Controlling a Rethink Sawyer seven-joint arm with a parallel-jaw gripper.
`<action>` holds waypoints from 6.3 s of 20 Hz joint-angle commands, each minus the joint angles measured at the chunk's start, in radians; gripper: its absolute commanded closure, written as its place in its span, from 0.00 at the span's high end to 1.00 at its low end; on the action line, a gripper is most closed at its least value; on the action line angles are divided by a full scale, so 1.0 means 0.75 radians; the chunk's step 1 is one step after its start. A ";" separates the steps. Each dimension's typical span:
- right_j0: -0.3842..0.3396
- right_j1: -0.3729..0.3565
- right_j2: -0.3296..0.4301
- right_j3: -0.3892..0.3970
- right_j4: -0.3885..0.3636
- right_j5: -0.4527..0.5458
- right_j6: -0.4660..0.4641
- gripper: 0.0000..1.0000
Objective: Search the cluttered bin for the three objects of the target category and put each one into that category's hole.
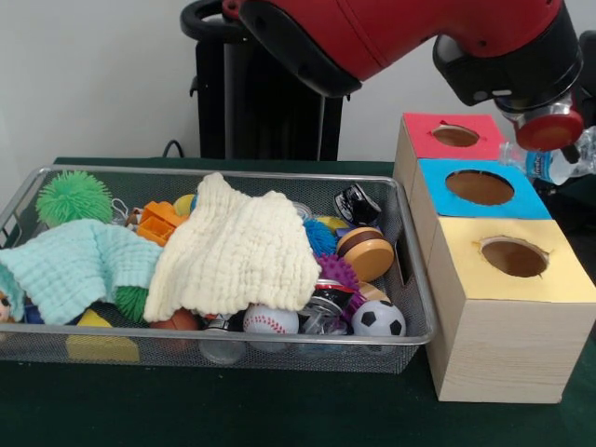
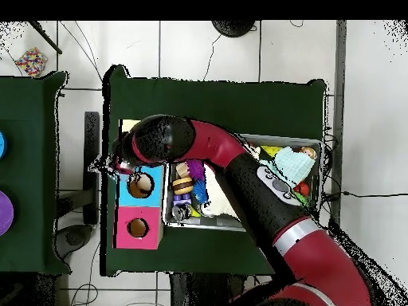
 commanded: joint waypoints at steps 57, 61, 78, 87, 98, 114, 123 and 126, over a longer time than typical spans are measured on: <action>-0.189 0.370 0.431 -0.330 -0.209 0.354 -0.380 0.00; -0.183 0.367 0.431 -0.386 -0.252 0.418 -0.407 0.00; -0.141 0.238 0.398 -0.458 -0.563 0.470 -0.451 0.00; -0.122 0.204 0.373 -0.456 -0.691 0.417 -0.416 0.00; -0.061 0.166 0.289 -0.481 -0.835 0.486 -0.373 0.00; 0.030 0.178 0.188 -0.625 -0.849 0.683 -0.334 0.00; 0.114 0.161 0.098 -0.698 -1.014 0.835 -0.403 0.00; 0.138 0.155 0.071 -0.699 -1.076 0.850 -0.393 0.00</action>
